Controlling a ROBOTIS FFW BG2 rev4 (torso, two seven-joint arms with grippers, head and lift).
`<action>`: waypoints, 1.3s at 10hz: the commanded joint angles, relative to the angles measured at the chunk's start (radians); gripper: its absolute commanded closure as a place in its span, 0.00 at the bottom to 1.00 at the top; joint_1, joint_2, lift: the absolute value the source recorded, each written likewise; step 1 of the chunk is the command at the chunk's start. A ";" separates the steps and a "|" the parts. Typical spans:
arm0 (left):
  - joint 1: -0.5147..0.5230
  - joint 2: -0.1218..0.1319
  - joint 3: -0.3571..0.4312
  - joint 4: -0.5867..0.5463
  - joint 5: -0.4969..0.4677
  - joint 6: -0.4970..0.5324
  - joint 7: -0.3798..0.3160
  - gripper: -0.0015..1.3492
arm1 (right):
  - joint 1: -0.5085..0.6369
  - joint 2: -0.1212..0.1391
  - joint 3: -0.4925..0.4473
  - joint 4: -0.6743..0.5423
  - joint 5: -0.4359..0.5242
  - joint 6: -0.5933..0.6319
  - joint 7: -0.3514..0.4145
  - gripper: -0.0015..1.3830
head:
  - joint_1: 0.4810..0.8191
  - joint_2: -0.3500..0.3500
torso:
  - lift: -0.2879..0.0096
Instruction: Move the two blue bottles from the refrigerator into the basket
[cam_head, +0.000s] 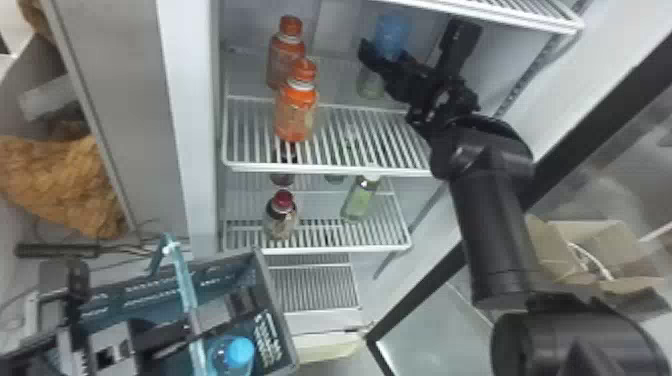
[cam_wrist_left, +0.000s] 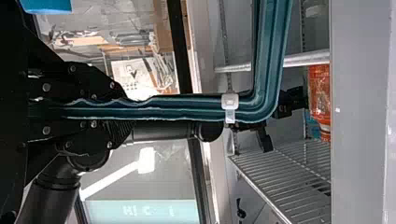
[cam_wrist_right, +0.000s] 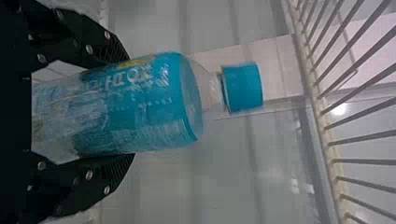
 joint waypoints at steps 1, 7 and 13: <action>0.004 0.000 0.000 0.000 0.003 -0.003 0.000 0.89 | 0.010 0.000 -0.001 0.000 0.000 -0.002 0.000 0.87 | 0.63 0.10 | 0.93; 0.004 0.000 -0.004 0.002 0.007 -0.010 0.000 0.89 | 0.189 0.000 -0.039 -0.257 -0.022 0.027 0.000 0.92 | 0.63 0.08 | 0.93; 0.006 0.003 -0.008 0.002 0.017 -0.020 0.000 0.89 | 0.403 0.005 -0.039 -0.530 -0.094 0.027 0.037 0.92 | 0.63 0.09 | 0.93</action>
